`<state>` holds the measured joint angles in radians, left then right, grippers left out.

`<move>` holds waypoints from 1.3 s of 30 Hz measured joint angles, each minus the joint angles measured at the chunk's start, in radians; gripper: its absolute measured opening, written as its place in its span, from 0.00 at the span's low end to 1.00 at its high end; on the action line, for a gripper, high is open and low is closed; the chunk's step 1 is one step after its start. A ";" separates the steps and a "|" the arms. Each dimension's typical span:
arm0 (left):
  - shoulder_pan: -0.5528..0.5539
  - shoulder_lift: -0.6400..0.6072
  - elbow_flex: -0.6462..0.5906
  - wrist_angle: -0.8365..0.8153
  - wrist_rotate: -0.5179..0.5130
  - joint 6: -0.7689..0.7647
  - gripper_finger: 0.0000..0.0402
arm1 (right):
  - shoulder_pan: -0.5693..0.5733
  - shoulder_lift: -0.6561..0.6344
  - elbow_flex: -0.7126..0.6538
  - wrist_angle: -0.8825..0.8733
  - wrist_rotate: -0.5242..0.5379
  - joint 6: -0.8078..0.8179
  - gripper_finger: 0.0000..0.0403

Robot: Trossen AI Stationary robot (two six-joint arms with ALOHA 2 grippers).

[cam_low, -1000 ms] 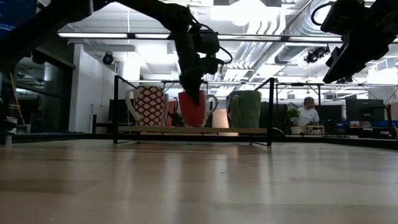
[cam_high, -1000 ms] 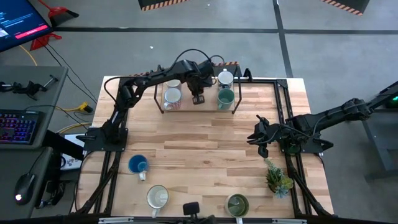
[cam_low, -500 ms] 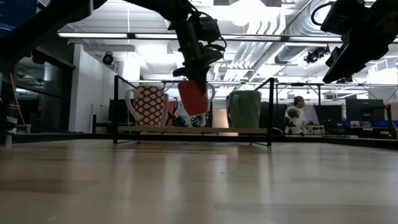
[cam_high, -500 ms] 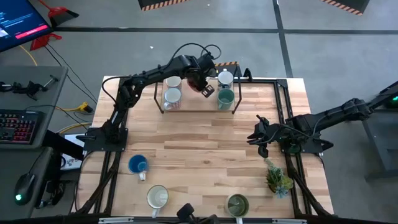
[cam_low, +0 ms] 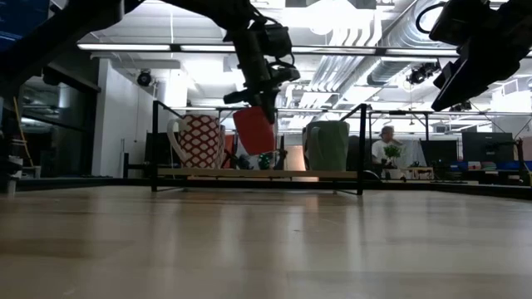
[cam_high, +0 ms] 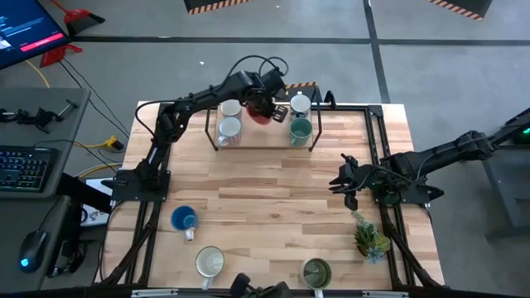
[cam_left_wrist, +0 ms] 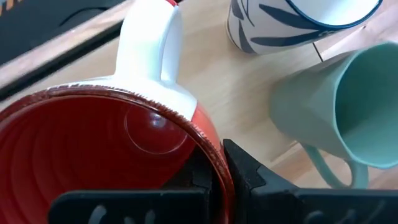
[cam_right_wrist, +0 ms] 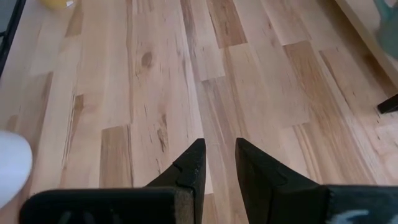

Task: Place coffee mugs
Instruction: Put the red mug on the shelf

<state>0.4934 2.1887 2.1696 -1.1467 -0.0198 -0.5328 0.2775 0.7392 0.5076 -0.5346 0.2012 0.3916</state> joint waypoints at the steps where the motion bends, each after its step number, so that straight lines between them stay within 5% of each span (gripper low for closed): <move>1: 0.000 0.000 0.000 -0.001 -0.001 -0.014 0.01 | 0.000 0.000 0.000 0.000 0.000 -0.006 0.17; 19: -0.014 0.000 0.000 -0.030 -0.038 -0.174 0.01 | 0.000 0.000 0.000 0.000 -0.008 -0.060 0.17; 39: -0.028 0.067 -0.001 -0.006 0.040 -0.127 0.07 | 0.000 0.000 0.000 -0.015 -0.026 -0.060 0.17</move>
<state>0.4652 2.2559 2.1689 -1.1530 0.0204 -0.6601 0.2777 0.7391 0.5079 -0.5495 0.1755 0.3317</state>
